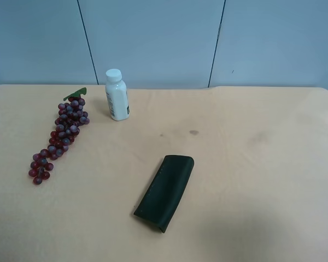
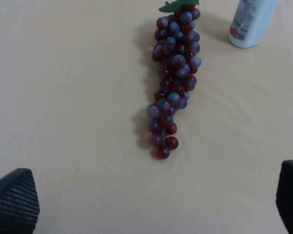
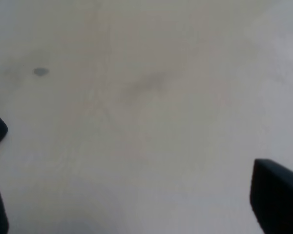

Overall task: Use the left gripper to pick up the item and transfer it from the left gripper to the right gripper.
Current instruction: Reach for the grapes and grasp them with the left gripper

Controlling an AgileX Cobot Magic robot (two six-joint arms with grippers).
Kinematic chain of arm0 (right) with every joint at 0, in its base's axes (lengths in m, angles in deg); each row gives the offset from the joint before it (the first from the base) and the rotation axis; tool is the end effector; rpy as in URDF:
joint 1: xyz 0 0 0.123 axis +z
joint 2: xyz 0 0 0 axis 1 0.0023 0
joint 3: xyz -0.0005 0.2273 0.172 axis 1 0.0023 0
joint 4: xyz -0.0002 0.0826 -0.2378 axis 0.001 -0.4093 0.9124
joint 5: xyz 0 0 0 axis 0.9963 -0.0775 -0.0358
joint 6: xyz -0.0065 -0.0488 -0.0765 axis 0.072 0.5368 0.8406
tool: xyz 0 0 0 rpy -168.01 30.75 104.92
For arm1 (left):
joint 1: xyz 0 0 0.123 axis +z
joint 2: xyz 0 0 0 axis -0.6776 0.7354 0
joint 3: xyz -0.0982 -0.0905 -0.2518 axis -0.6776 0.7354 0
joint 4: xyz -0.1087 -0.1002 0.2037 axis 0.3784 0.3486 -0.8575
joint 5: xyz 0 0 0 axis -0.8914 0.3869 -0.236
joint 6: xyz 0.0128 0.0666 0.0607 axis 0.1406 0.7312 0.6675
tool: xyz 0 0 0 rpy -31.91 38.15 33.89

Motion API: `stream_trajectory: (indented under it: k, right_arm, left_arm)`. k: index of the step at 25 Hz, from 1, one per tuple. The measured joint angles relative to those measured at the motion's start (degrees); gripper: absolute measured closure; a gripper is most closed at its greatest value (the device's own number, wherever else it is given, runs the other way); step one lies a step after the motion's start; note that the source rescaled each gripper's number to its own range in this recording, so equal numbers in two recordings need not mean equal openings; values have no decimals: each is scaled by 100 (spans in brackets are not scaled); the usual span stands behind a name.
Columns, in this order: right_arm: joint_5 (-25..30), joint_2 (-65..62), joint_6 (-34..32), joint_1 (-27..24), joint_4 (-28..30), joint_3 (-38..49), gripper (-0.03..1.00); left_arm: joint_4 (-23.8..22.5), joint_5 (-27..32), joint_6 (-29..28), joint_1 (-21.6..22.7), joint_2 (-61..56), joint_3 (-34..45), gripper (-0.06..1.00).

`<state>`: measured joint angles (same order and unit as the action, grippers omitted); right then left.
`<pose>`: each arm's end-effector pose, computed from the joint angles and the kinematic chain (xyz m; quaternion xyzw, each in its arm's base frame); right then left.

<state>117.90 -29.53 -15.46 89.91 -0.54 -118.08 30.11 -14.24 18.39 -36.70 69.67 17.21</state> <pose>-0.0051 0.0078 0.2753 -0.0022 0.8545 0.0486 0.5171 -0.0052 -0.0045 0.2791 -0.0214 0.8491 0.0165 0.5275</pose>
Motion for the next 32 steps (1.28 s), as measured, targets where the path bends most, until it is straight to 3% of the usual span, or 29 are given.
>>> stream_trajectory:
  k: [19,27,32]
  right_arm:
    - [0,0,0,0,0,0,-3]
    - [0,0,0,0,0,0,-3]
    - [0,0,0,0,0,0,-3]
  left_arm:
    - [-17,49,17,0,224,-56,-6]
    - [24,250,165,0,2509,-1093,-6]
    - [-15,-58,204,-268,4100,-1565,-6]
